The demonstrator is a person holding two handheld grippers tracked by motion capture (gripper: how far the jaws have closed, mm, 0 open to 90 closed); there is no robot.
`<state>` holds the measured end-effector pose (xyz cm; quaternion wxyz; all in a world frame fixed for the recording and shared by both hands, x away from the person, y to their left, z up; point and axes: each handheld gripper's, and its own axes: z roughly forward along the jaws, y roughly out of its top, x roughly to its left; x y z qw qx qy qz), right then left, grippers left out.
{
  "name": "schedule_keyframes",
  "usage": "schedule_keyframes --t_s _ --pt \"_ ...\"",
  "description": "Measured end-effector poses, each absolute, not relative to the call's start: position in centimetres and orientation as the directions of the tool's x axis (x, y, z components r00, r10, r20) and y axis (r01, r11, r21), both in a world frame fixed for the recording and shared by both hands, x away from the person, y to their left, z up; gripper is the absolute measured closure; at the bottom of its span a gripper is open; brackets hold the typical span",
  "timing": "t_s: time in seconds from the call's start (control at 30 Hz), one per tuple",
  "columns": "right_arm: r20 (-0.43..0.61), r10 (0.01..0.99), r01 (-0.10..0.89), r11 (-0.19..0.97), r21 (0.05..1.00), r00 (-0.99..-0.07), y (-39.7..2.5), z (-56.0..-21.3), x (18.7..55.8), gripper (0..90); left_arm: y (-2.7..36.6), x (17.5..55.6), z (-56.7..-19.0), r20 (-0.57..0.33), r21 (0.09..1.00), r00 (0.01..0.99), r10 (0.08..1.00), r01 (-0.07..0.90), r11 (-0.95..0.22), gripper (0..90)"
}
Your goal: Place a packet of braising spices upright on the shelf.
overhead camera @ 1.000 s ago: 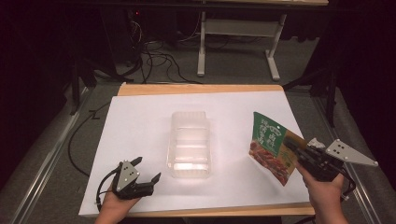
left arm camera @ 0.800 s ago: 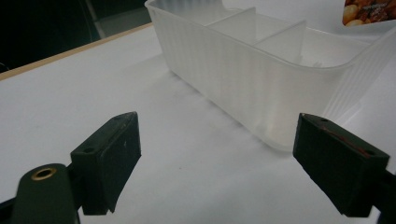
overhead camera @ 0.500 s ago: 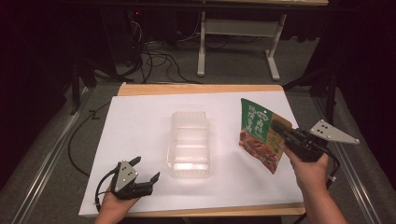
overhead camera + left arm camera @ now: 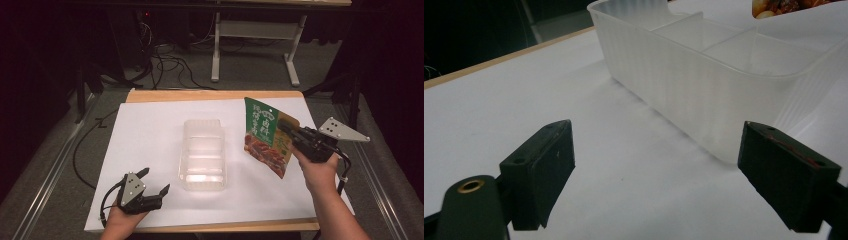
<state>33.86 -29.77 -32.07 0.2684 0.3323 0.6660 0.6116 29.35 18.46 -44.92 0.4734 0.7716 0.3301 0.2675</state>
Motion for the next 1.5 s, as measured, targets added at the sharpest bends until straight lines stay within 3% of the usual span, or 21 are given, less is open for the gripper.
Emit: schedule_keyframes --t_s 0.53,1.5 --pt "0.031 0.725 0.07 0.023 0.997 -0.688 -26.0 -30.3 35.4 90.0 18.7 29.3 -44.9 0.099 0.91 0.634 0.767 0.255 -0.328 15.5" --pt "0.021 0.648 0.051 0.028 0.998 -0.761 -19.0 -31.0 38.7 90.0 18.5 29.3 -45.0 0.09 0.91 0.636 0.767 0.261 -0.323 15.5"
